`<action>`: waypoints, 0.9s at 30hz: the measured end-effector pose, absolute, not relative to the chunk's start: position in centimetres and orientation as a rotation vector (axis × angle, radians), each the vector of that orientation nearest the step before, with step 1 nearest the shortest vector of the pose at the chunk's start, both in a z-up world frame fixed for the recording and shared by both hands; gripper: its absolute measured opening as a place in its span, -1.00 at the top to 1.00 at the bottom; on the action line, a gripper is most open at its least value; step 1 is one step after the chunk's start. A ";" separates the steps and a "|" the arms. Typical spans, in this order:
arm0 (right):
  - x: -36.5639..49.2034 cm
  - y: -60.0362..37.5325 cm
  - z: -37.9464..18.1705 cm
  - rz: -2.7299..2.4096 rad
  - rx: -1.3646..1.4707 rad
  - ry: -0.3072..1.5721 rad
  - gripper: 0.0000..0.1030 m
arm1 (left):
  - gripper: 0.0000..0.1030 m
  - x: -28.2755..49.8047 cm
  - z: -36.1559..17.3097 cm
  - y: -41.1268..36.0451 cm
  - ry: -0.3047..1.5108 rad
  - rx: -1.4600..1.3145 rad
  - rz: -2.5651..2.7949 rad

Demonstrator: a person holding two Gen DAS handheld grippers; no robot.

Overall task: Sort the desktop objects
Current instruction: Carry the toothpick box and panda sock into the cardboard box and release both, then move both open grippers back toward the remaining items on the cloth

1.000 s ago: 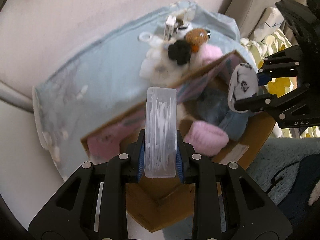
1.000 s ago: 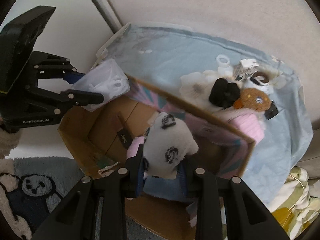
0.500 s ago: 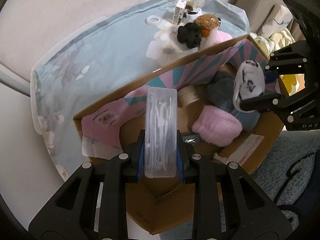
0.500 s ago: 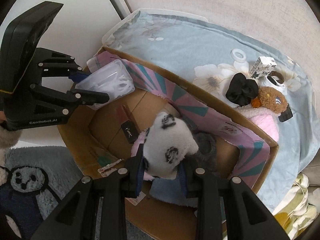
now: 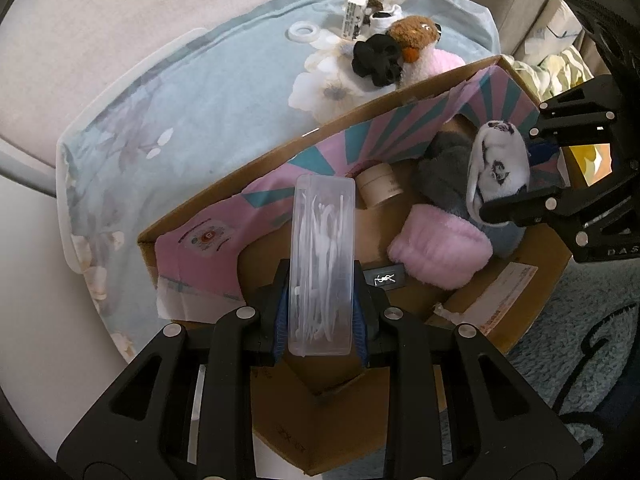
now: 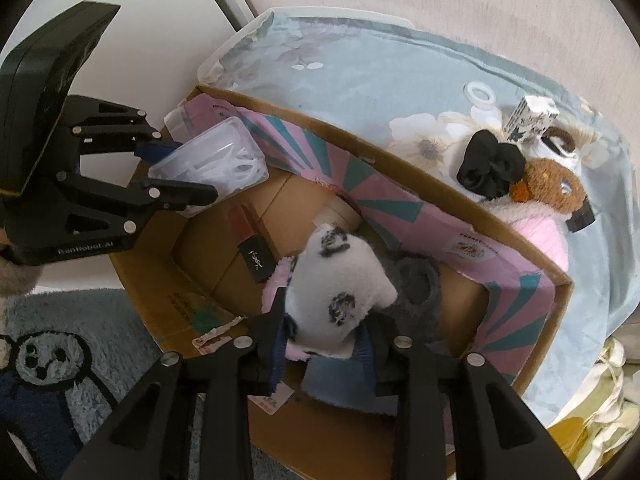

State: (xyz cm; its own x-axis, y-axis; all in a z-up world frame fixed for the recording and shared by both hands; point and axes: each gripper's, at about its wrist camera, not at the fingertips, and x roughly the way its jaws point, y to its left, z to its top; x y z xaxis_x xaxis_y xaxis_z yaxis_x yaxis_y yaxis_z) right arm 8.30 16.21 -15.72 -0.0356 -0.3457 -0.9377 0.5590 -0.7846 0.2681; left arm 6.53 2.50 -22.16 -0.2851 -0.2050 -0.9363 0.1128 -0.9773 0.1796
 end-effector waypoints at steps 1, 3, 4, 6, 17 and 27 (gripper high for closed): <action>8.3 16.3 -15.8 -1.874 1.623 0.210 0.36 | 0.46 6.4 -22.3 2.6 -0.109 1.752 -2.363; 8.5 16.3 -15.6 -1.876 1.612 0.192 0.18 | -0.05 6.4 -22.3 2.7 -0.085 1.747 -2.361; 8.6 16.3 -15.4 -1.875 1.601 0.192 -0.04 | -0.86 6.4 -22.1 2.8 -0.062 1.735 -2.376; 8.8 16.3 -15.4 -1.844 1.617 0.194 -0.82 | -1.00 6.6 -21.7 2.7 -0.016 1.690 -2.410; 9.1 18.6 -14.5 -1.939 1.578 0.071 -0.99 | -1.00 6.1 -21.6 1.9 0.076 1.663 -2.411; 9.6 19.7 -13.6 -1.948 1.582 0.046 -1.00 | -1.00 5.5 -20.0 3.4 0.003 1.632 -2.430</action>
